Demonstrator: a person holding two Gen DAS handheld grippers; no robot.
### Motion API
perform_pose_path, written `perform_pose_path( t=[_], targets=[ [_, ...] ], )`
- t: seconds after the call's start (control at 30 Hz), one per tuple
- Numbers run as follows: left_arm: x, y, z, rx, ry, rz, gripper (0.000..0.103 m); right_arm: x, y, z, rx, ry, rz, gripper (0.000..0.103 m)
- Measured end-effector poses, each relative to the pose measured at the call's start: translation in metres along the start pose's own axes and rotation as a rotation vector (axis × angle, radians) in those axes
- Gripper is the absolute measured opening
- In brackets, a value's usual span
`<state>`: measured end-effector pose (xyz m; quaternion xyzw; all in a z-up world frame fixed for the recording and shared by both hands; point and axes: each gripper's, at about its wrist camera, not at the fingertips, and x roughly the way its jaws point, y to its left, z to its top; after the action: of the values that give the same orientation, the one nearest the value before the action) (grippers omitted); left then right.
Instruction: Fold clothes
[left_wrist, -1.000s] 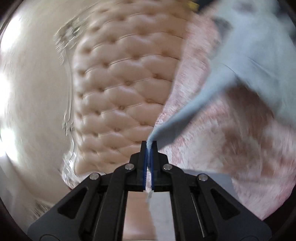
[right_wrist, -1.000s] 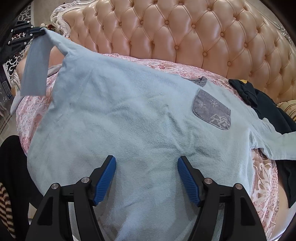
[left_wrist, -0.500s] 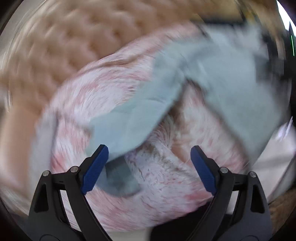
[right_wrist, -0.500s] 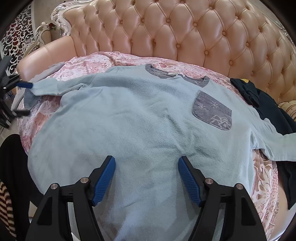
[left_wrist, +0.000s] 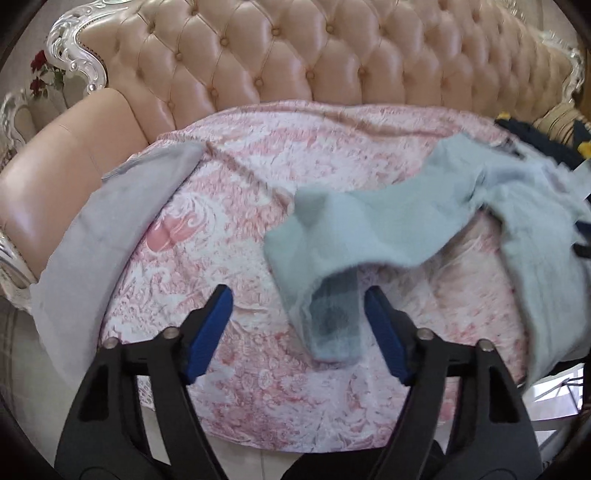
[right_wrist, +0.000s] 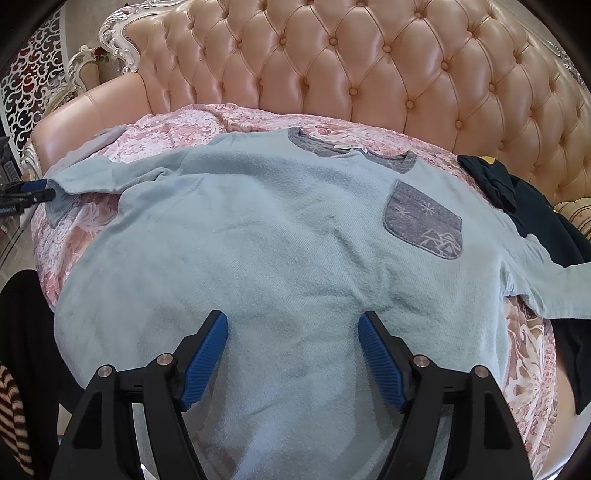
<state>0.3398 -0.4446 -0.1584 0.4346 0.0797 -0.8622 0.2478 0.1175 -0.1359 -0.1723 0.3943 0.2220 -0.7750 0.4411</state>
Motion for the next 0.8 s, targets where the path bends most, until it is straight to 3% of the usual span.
perform_pose_path(
  t=[0.13, 0.17, 0.23, 0.33, 0.47, 0.53, 0.6, 0.8],
  targets=[
    [0.019, 0.0, 0.004, -0.003, 0.025, 0.046, 0.013, 0.0, 0.0, -0.001, 0.002, -0.007, -0.002, 0.075],
    [0.021, 0.0, 0.006, -0.004, 0.026, 0.061, 0.008, 0.0, 0.001, -0.001, 0.002, -0.006, -0.003, 0.075],
    [0.026, 0.0, 0.01, -0.006, 0.026, 0.093, 0.007, 0.0, 0.001, 0.0, 0.002, -0.005, -0.005, 0.075],
    [0.022, -0.016, 0.019, 0.142, 0.002, 0.231, 0.006, 0.0, 0.001, 0.0, 0.001, -0.002, -0.004, 0.075],
    [-0.015, -0.043, 0.037, 0.438, -0.173, 0.504, 0.006, 0.0, 0.0, -0.001, 0.002, -0.008, 0.0, 0.075],
    [-0.03, -0.06, 0.04, 0.645, -0.289, 0.668, 0.006, 0.0, 0.0, -0.001, 0.002, -0.011, 0.001, 0.075],
    [-0.033, -0.068, 0.039, 0.829, -0.341, 0.803, 0.006, 0.0, 0.0, -0.002, 0.003, -0.012, 0.003, 0.075],
    [0.036, -0.034, 0.005, 0.939, -0.08, 0.892, 0.011, 0.0, -0.001, -0.002, 0.006, -0.02, 0.005, 0.075]
  ],
)
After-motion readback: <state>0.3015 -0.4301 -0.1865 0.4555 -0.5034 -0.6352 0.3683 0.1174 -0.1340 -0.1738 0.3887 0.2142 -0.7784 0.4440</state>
